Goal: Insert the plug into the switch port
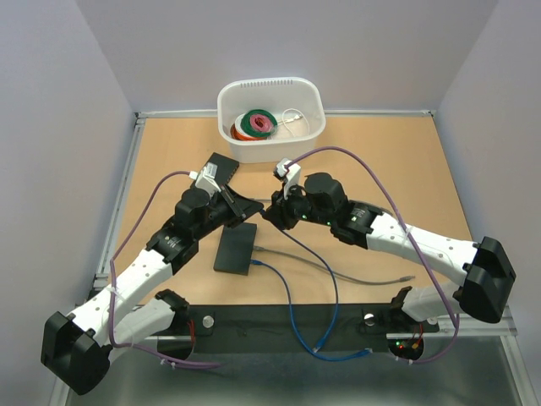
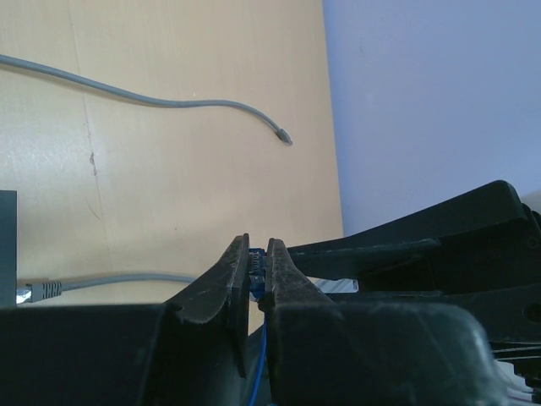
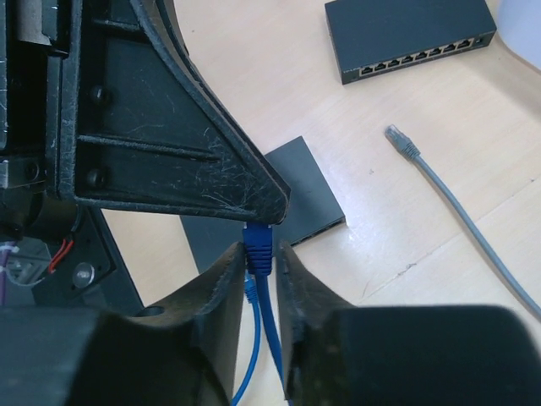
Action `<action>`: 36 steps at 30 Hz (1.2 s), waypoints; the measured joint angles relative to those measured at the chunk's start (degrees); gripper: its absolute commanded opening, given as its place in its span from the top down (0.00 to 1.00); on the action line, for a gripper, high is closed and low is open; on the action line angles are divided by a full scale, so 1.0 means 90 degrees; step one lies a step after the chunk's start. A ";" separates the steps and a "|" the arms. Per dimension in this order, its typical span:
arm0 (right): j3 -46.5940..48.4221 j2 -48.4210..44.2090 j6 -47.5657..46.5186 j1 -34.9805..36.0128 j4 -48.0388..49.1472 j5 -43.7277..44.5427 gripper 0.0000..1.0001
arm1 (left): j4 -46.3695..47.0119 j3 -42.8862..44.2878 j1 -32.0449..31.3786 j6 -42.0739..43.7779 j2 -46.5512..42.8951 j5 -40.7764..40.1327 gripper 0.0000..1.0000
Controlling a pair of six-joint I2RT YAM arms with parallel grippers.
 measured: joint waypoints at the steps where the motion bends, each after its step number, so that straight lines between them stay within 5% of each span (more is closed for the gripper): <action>1: 0.0000 0.0000 0.0000 0.0000 -0.0002 0.0000 0.76 | 0.0000 0.0000 0.0000 0.0000 0.0000 -0.0007 1.00; 21: 0.0000 0.0015 0.0024 0.0000 0.0000 -0.0017 0.75 | 0.0005 0.0000 0.0000 -0.0019 0.0000 -0.0029 1.00; 33: 0.0000 0.0083 0.0032 0.0000 0.0007 -0.0024 0.97 | -0.0005 0.0000 0.0002 -0.0017 -0.0002 -0.0061 1.00; 36: 0.0000 0.0083 0.0029 0.0000 0.0010 -0.0024 1.00 | -0.0005 0.0000 0.0002 -0.0017 -0.0007 -0.0061 0.81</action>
